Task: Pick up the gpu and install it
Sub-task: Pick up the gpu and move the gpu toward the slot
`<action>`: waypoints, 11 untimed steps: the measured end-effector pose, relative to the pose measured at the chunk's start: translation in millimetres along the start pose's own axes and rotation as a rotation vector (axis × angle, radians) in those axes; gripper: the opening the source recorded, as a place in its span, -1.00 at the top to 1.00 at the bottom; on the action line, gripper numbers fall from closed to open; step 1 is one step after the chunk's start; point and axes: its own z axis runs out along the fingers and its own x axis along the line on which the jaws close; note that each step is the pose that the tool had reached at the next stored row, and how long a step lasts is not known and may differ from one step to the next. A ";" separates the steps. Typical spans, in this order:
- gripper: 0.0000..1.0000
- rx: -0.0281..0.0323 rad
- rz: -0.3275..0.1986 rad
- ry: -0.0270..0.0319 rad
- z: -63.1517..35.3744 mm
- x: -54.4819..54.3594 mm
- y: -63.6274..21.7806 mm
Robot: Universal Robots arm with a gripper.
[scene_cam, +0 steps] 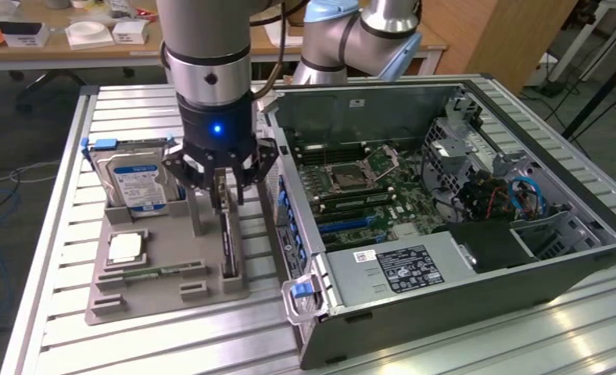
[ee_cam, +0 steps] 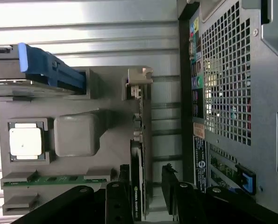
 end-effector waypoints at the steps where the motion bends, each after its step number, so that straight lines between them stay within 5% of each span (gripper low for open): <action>1: 0.18 0.0002 0.000 0.0000 0.3 -0.2 -1.9; 11: 0.18 0.0005 0.000 -0.0034 10.7 -0.3 -8.6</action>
